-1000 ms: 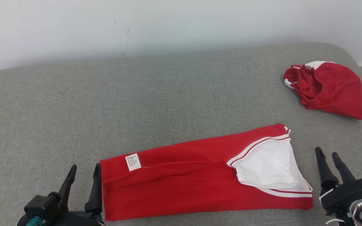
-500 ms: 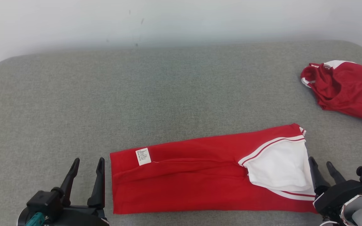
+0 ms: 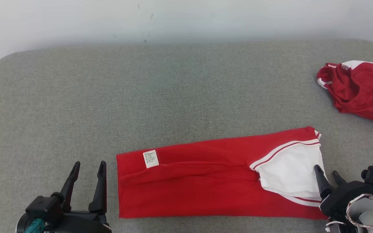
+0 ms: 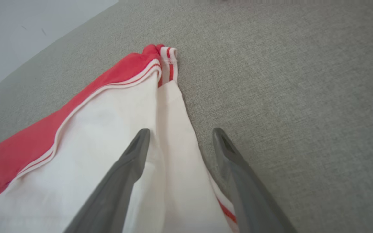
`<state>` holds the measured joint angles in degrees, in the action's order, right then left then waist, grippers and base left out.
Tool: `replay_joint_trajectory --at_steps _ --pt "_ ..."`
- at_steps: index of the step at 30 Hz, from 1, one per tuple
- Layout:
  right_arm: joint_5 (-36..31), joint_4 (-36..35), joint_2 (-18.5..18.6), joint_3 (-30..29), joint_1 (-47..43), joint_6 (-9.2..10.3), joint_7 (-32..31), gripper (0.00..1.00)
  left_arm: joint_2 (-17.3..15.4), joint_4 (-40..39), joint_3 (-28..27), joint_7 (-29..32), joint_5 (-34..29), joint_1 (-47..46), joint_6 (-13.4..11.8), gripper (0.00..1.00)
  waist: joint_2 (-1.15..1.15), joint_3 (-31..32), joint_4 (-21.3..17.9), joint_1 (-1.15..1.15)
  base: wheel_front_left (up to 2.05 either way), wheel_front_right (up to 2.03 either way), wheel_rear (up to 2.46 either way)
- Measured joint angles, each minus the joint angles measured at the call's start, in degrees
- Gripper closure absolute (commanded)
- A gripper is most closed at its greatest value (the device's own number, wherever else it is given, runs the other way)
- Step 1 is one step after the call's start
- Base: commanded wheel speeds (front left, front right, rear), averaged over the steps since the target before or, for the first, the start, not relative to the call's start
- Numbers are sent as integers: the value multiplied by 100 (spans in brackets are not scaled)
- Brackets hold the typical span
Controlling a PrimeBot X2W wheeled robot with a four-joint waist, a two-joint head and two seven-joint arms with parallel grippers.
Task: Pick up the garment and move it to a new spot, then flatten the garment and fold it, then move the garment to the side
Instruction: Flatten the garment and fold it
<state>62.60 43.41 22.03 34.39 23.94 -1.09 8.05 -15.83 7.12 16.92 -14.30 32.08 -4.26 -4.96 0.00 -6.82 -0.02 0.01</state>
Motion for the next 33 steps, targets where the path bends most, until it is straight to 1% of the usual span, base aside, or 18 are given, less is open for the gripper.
replay_joint_trajectory --at_steps 1,4,9,16,26,27,28,29,31,33 --pt "1 38 0 -4 42 -2 -26 0 7 0 -1 0 0 0 0 0 0 -3 1 0 0 0 0" --pt "38 180 -16 14 151 -78 -193 0 23 0 -4 0 -10 -1 45 0 0 -9 6 0 0 0 0" --pt "44 379 -89 153 249 -196 -508 0 65 2 -12 0 -34 -1 46 0 0 -5 20 0 0 0 0" --pt "162 595 -108 175 397 -254 -794 0 81 5 -33 0 -42 -1 49 0 0 2 42 0 0 0 0" --pt "313 891 -165 192 609 -398 -1259 0 118 15 -97 -1 -70 1 96 0 0 20 61 -1 0 0 0" --pt "313 895 -169 205 613 -402 -1263 17 121 16 -101 0 -75 1 97 0 0 24 61 -1 0 0 0" --pt "313 900 -174 214 616 -405 -1280 31 129 19 -107 0 -75 1 99 0 0 29 61 -1 0 0 0" --pt "313 904 -177 225 622 -423 -1296 52 137 21 -110 -1 -75 1 99 0 0 33 61 -1 0 0 0" --pt "313 910 -185 263 638 -447 -1335 56 146 29 -114 0 -75 2 100 0 0 44 61 -1 0 0 0" --pt "313 921 -214 302 657 -472 -1392 63 148 35 -123 0 -75 2 101 0 0 53 60 -1 0 0 0"
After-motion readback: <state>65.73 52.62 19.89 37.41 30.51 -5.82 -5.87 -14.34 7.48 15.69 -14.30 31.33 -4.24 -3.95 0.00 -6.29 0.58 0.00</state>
